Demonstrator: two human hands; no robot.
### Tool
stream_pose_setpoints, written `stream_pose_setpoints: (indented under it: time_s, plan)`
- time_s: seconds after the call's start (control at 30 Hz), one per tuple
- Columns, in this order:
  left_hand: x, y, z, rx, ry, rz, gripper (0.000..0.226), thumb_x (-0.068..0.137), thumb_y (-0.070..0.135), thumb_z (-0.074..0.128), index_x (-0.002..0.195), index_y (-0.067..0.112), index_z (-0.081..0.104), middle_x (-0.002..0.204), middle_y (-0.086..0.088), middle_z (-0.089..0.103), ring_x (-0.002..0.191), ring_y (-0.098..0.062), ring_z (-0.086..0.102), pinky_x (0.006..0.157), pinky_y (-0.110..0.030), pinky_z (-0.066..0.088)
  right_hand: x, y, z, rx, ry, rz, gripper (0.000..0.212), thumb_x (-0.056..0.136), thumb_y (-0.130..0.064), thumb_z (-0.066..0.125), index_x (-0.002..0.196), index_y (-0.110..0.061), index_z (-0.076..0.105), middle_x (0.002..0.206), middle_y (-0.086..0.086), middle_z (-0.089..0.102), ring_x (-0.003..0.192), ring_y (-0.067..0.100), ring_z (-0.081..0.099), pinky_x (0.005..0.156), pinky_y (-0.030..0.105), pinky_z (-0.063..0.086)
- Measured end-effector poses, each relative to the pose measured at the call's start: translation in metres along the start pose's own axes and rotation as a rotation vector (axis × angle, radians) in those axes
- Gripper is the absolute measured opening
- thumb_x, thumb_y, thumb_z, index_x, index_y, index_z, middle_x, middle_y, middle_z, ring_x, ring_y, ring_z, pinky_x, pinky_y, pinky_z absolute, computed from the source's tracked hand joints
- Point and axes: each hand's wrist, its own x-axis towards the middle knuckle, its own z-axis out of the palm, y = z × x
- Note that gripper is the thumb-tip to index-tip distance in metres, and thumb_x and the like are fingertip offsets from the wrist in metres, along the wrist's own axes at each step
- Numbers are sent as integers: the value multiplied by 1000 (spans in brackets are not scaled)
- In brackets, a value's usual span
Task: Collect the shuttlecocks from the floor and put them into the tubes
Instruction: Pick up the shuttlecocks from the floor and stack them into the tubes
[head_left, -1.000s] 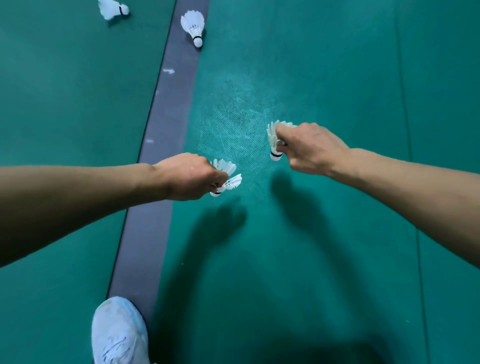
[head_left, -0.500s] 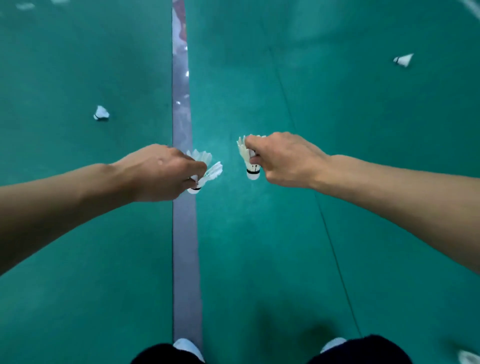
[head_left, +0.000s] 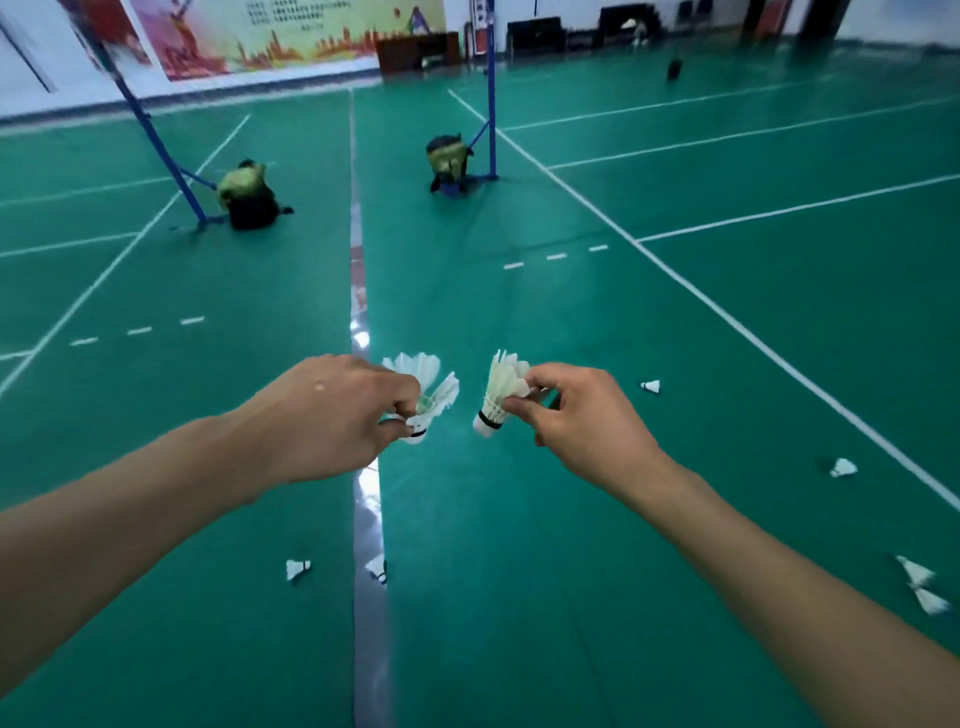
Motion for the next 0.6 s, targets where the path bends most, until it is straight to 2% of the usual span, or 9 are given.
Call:
stream_pose_setpoints:
  time_s: [0.07, 0.13, 0.23, 0.3, 0.37, 0.47, 0.53, 0.6]
  plan:
    - [4, 14, -21, -15, 75, 99, 26, 91, 42, 68, 85, 41, 43, 74, 21, 55, 65, -9, 45, 60, -28, 38, -19, -10, -18, 67, 66, 36, 5, 93, -27, 76, 90, -24, 77, 78, -14, 70, 62, 17, 64, 56, 24, 39]
    - [11, 30, -38, -35, 137, 213, 23, 90, 41, 70, 89, 38, 47, 73, 23, 51, 63, -8, 46, 58, -27, 40, -43, -18, -29, 126, 162, 88, 4, 93, -26, 76, 90, -25, 78, 68, -20, 68, 49, 7, 58, 49, 16, 35]
    - [28, 56, -51, -86, 224, 377, 20, 88, 37, 73, 88, 34, 54, 70, 25, 46, 59, -11, 49, 53, -21, 33, -81, -28, -39, 204, 313, 191, 6, 94, -26, 75, 88, -26, 78, 59, -19, 63, 42, 2, 52, 44, 14, 35]
    - [40, 72, -50, -154, 259, 469, 17, 89, 38, 72, 91, 26, 60, 75, 15, 63, 62, -18, 58, 55, -25, 38, -110, -32, -44, 226, 467, 252, 8, 94, -27, 76, 86, -27, 77, 59, -14, 64, 42, 2, 53, 43, 17, 36]
    - [53, 92, -44, -224, 259, 568, 18, 90, 38, 71, 93, 22, 62, 81, 4, 71, 67, -25, 63, 63, -32, 47, -145, -32, -49, 218, 631, 300, 9, 94, -26, 76, 86, -31, 76, 67, -10, 68, 47, 3, 57, 43, 28, 42]
    - [65, 130, -41, -308, 255, 715, 18, 89, 35, 74, 92, 20, 65, 71, 11, 59, 61, -24, 54, 61, -30, 38, -204, -28, -56, 207, 832, 399, 11, 94, -29, 75, 88, -39, 77, 80, -5, 73, 63, 28, 68, 54, 53, 53]
    - [72, 166, -41, -339, 242, 812, 15, 88, 32, 76, 90, 21, 66, 68, 18, 50, 57, -18, 46, 60, -28, 34, -251, -27, -66, 187, 970, 460, 13, 94, -30, 75, 90, -43, 78, 80, -3, 74, 69, 36, 67, 54, 56, 53]
    - [77, 207, -44, -376, 231, 908, 13, 87, 30, 77, 89, 23, 67, 63, 22, 47, 54, -10, 44, 56, -27, 33, -297, -29, -80, 146, 1098, 510, 15, 94, -30, 74, 89, -43, 78, 82, -5, 74, 66, 26, 70, 53, 48, 54]
